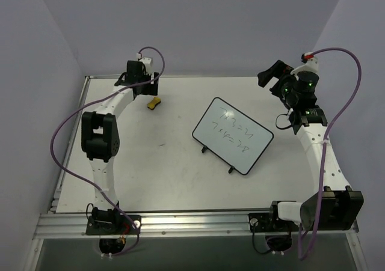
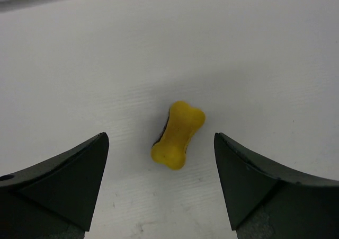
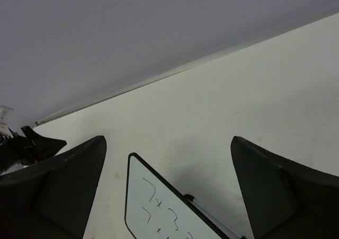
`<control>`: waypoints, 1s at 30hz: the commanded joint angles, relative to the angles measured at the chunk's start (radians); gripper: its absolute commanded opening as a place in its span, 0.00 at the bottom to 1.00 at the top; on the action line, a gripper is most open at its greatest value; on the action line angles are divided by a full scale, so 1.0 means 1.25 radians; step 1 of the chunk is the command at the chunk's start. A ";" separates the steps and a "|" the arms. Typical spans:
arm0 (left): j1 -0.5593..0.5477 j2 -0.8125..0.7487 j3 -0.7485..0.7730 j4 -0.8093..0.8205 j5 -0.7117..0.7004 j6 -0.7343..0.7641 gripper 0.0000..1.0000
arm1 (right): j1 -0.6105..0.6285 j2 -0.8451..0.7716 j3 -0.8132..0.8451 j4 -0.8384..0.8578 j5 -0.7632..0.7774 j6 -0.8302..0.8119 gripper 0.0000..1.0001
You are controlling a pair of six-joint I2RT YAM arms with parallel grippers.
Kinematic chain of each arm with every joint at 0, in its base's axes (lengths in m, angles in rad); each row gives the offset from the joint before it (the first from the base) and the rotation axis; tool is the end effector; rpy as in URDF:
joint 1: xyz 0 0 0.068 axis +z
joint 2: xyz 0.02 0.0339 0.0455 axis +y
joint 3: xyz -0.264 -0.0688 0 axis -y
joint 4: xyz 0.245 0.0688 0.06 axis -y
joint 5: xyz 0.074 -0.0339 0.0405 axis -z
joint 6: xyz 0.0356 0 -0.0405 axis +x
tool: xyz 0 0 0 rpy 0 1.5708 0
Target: Erase the whiteboard
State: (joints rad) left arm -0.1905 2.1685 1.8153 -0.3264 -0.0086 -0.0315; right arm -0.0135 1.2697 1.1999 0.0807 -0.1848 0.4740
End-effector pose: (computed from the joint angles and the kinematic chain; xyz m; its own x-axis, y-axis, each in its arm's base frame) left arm 0.4954 -0.0952 0.2344 -0.6226 0.0880 -0.7776 0.1632 0.9864 -0.0191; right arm 0.2993 0.0025 0.4096 -0.0681 0.4496 -0.8906 -0.1566 0.8768 0.4546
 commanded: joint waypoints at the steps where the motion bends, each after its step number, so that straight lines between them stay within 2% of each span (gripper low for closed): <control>1: 0.047 0.046 0.111 0.004 0.148 0.056 0.88 | -0.006 -0.006 0.028 0.009 -0.008 -0.006 1.00; 3: 0.047 0.081 0.166 -0.022 0.155 0.069 0.83 | -0.006 0.001 0.032 0.007 -0.010 -0.007 1.00; 6: 0.049 0.113 0.206 -0.057 0.195 0.082 0.82 | -0.005 0.009 0.038 0.003 -0.014 -0.010 1.00; 9: 0.046 0.126 0.203 -0.051 0.233 0.083 0.82 | -0.005 0.009 0.037 0.002 -0.014 -0.010 1.00; 30: 0.031 0.150 0.176 -0.098 0.186 0.099 0.75 | -0.006 0.015 0.029 -0.001 -0.009 -0.013 1.00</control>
State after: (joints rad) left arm -0.1448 2.3417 2.0201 -0.4286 0.2207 0.0692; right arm -0.0135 1.2789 1.2011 0.0616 -0.1909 0.4698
